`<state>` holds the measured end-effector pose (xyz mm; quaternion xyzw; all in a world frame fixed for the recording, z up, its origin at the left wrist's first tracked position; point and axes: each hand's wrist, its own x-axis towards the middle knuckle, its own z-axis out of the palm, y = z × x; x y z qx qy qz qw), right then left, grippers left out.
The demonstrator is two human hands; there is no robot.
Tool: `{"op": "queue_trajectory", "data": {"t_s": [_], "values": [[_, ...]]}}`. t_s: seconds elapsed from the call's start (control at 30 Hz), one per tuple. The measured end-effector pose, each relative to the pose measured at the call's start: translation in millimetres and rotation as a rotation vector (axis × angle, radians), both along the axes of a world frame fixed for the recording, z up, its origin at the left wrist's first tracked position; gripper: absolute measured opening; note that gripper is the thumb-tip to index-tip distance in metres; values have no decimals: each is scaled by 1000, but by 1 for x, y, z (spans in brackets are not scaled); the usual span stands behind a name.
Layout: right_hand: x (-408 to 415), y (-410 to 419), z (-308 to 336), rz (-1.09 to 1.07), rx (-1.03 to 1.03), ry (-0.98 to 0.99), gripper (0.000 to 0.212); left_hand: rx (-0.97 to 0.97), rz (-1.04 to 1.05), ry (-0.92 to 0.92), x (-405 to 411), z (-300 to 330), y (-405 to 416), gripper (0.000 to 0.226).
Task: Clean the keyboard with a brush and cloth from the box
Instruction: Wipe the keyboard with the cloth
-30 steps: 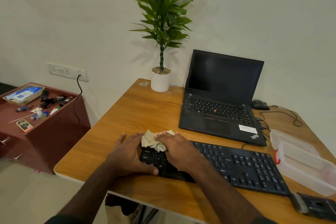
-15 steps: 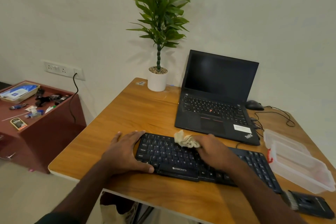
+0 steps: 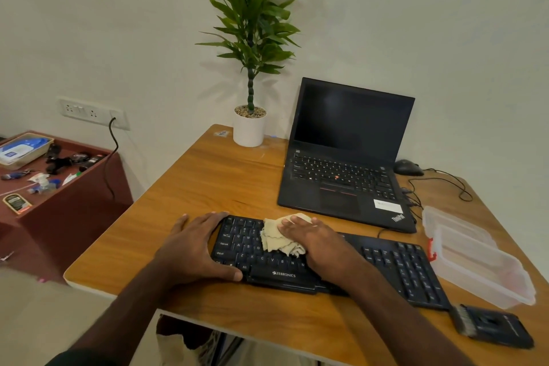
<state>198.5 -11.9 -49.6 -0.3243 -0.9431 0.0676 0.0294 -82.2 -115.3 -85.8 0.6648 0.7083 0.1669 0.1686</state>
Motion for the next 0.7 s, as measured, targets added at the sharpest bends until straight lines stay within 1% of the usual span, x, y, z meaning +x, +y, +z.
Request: {"op": "queue_trajectory", "data": {"t_s": [0.23, 0.47, 0.57, 0.63, 0.7], "values": [[35, 2, 13, -47, 72, -131, 83, 8, 4, -12, 1, -1, 0, 137], [71, 5, 21, -134, 83, -177, 79, -21, 7, -2, 0, 1, 1, 138], [85, 8, 26, -135, 73, -187, 77, -23, 1, -7, 1, 1, 1, 138], [90, 12, 33, -132, 26, -182, 69, -27, -1, -7, 1, 1, 1, 138], [92, 20, 41, -181, -142, -80, 49, -27, -2, 0, 1, 0, 1, 138]]}}
